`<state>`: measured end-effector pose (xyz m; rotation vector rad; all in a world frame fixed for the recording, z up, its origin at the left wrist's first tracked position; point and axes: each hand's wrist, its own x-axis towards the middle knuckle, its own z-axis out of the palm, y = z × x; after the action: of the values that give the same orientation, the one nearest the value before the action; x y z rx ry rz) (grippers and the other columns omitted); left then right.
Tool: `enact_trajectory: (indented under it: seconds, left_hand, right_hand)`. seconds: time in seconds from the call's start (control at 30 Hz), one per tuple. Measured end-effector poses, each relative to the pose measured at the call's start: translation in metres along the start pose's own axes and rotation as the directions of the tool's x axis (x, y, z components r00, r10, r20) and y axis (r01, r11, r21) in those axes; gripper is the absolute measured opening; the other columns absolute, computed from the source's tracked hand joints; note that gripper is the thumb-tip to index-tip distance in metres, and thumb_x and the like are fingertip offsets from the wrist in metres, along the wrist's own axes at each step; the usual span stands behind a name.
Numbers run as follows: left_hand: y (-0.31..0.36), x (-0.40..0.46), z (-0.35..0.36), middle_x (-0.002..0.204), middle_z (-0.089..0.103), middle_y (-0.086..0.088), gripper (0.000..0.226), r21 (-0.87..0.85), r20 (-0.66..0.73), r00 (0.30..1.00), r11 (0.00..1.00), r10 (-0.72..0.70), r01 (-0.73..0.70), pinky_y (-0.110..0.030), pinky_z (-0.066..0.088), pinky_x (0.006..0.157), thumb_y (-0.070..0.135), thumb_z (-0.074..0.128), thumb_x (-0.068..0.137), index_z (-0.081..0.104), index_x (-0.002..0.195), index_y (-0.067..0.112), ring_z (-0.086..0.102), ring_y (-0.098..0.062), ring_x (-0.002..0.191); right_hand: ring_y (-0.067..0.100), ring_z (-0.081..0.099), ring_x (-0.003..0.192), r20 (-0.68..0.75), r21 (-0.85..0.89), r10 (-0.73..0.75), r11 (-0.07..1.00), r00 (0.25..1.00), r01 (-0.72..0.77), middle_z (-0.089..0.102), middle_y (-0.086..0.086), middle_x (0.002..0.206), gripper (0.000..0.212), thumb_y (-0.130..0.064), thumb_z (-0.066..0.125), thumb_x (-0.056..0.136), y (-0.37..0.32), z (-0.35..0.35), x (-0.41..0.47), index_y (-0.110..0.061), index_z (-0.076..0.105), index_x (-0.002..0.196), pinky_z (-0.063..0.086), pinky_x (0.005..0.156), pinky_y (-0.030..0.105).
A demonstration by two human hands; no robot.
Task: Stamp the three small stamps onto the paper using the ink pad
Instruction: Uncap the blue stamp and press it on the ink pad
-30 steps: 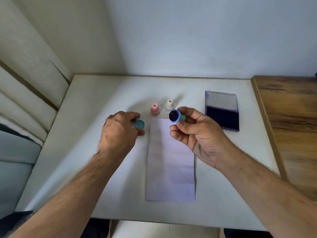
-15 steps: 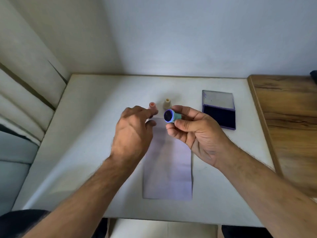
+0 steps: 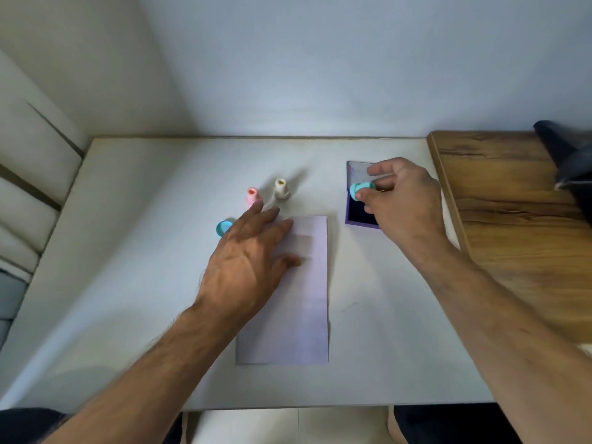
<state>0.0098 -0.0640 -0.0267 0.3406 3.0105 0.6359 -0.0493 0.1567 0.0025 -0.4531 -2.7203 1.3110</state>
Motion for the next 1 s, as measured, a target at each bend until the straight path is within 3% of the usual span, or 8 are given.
enact_trajectory:
  seconds: [0.13,0.27,0.37,0.53,0.63,0.7,0.83,1.0]
  left_hand:
    - [-0.001,-0.002,0.004,0.150,0.045,-0.009,0.058,0.040,0.004,1.000,0.999,0.012,-0.013,-0.043,0.026,0.117,0.049,0.065,0.086,0.056,0.137,0.022,0.029,-0.028,0.145]
    - [-0.001,-0.004,0.006,0.155,0.038,-0.004,0.066,0.084,0.055,0.998,0.996,-0.017,0.012,-0.043,0.022,0.118,0.064,0.044,0.088,0.047,0.143,0.029,0.023,-0.027,0.147]
    - [0.000,-0.004,0.004,0.156,0.036,-0.002,0.067,0.071,0.065,0.997,0.997,-0.032,0.027,-0.046,0.027,0.117,0.065,0.042,0.088,0.044,0.145,0.031,0.024,-0.026,0.147]
    - [0.001,-0.006,0.000,0.158,0.032,0.000,0.065,0.073,0.094,0.993,0.995,-0.072,0.065,-0.045,0.031,0.115,0.066,0.042,0.089,0.042,0.145,0.034,0.025,-0.026,0.145]
    - [0.001,-0.005,0.000,0.156,0.034,0.000,0.062,0.087,0.093,0.993,0.994,-0.072,0.064,-0.044,0.034,0.113,0.064,0.045,0.089,0.045,0.143,0.034,0.029,-0.027,0.142]
    - [0.000,-0.005,0.000,0.156,0.034,0.000,0.062,0.111,0.104,0.992,0.992,-0.073,0.062,-0.044,0.035,0.112,0.065,0.044,0.089,0.045,0.144,0.035,0.030,-0.027,0.141]
    - [-0.001,-0.006,0.000,0.150,0.043,-0.003,0.061,0.125,0.086,0.994,0.991,-0.068,0.057,-0.046,0.037,0.110,0.064,0.045,0.089,0.049,0.141,0.033,0.038,-0.029,0.136]
    - [-0.003,-0.007,-0.001,0.148,0.046,-0.001,0.059,0.138,0.091,0.994,0.990,-0.055,0.042,-0.043,0.035,0.111,0.062,0.045,0.090,0.049,0.141,0.033,0.040,-0.026,0.135]
  right_hand:
    - [0.014,0.068,0.079,-0.016,-0.186,-0.105,0.977,0.994,0.100,0.075,0.001,0.092,0.021,-0.021,0.080,0.078,0.004,-0.004,0.005,-0.019,0.076,0.098,0.051,0.067,0.015]
    - [0.021,0.068,0.086,0.015,-0.311,-0.110,0.944,0.994,0.109,0.075,0.006,0.099,0.022,-0.017,0.078,0.079,0.007,-0.002,0.002,-0.016,0.077,0.101,0.051,0.076,0.022]
    - [0.024,0.067,0.090,0.015,-0.307,-0.094,0.947,0.995,0.094,0.074,0.010,0.103,0.023,-0.014,0.078,0.080,0.007,0.002,0.000,-0.012,0.076,0.102,0.052,0.079,0.024]
    - [-0.016,0.057,0.057,0.060,-0.225,0.019,0.974,0.998,-0.005,0.063,-0.013,0.068,0.016,-0.011,0.076,0.082,0.006,-0.001,0.005,-0.010,0.076,0.098,0.037,0.052,-0.001]
    - [0.011,0.067,0.080,0.124,-0.273,0.007,0.962,0.992,0.027,0.073,0.004,0.090,0.023,-0.022,0.080,0.081,0.003,-0.006,0.006,-0.012,0.077,0.101,0.052,0.076,0.020]
    - [0.023,0.067,0.088,0.143,-0.317,-0.020,0.946,0.990,0.065,0.074,0.009,0.096,0.021,-0.024,0.078,0.082,-0.001,-0.007,0.008,-0.012,0.077,0.099,0.053,0.084,0.029]
    - [0.025,0.067,0.095,0.184,-0.324,0.046,0.946,0.982,0.016,0.072,0.010,0.106,0.027,-0.018,0.078,0.083,0.000,-0.006,0.013,-0.009,0.074,0.107,0.049,0.084,0.023]
    - [0.025,0.069,0.086,0.089,-0.281,-0.068,0.955,0.994,0.091,0.075,0.012,0.097,0.022,-0.014,0.080,0.080,0.006,-0.002,0.006,-0.009,0.076,0.102,0.055,0.083,0.028]
